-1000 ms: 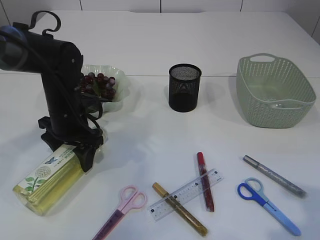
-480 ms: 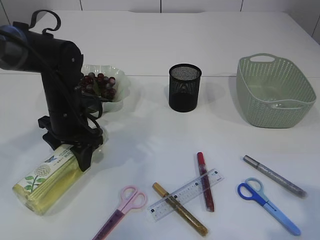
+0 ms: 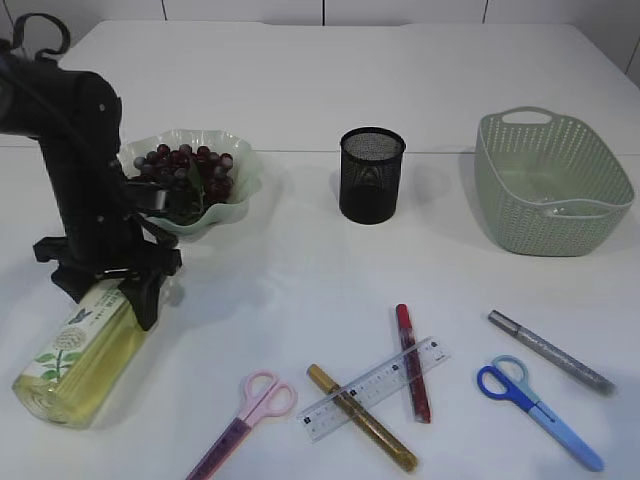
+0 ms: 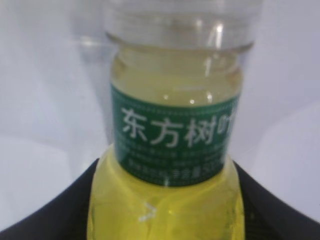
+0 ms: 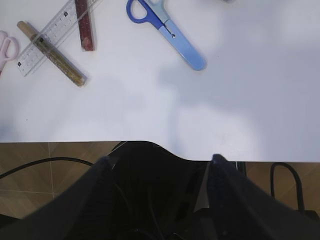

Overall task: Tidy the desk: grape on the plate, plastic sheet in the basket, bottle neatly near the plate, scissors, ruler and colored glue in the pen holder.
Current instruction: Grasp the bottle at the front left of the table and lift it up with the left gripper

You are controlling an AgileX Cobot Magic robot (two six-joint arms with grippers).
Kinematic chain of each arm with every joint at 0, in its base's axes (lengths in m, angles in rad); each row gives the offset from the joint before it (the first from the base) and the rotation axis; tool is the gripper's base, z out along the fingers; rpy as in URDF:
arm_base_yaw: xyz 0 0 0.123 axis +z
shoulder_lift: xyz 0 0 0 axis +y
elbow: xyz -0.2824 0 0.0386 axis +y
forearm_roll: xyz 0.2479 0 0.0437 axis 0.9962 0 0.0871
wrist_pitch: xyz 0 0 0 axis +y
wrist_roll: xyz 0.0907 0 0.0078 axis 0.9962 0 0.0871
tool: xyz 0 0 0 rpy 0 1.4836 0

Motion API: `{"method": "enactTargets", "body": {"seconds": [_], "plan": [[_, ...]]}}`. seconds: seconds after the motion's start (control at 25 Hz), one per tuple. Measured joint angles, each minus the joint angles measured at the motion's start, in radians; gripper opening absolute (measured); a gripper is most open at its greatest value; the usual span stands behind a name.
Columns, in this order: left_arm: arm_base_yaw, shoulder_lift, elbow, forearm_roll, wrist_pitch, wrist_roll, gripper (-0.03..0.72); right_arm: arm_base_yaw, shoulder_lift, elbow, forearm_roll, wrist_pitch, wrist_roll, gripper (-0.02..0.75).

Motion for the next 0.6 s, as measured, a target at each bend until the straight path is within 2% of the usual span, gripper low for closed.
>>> {"method": "enactTargets", "body": {"seconds": [0.28,0.6], "plan": [[0.012,-0.132,0.074,0.0,-0.067,-0.023,0.454,0.0,0.0,0.0,0.0,0.0,0.0,0.471],[0.022,-0.366,0.384,-0.006,-0.321,-0.052,0.454,0.0,0.0,0.0,-0.002,0.0,0.0,0.47]]}}
